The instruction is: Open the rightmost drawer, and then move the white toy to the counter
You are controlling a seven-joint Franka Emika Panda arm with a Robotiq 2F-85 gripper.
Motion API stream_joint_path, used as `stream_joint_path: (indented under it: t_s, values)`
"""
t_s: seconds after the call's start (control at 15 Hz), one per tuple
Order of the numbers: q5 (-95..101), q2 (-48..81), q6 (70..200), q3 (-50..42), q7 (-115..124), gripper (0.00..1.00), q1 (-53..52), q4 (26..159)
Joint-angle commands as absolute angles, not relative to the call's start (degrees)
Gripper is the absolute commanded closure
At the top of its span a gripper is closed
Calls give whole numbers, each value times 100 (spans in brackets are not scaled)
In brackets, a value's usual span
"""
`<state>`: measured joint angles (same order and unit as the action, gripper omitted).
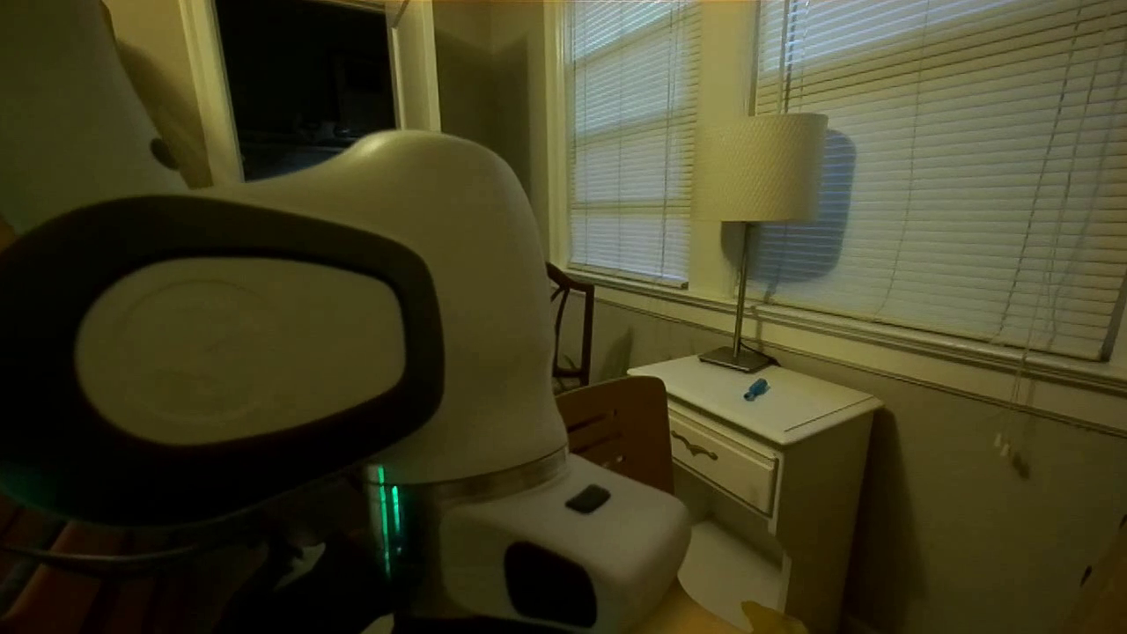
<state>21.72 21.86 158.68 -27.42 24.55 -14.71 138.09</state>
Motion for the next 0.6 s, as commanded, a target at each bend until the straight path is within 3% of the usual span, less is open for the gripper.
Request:
stream_joint_path:
  t_s: [0.0,0.53]
  values:
    - [2822,1863,15640,-2945,2793,80,-1580,13954]
    - [3916,1556,15505,-2886,3462,80,-1542,14006]
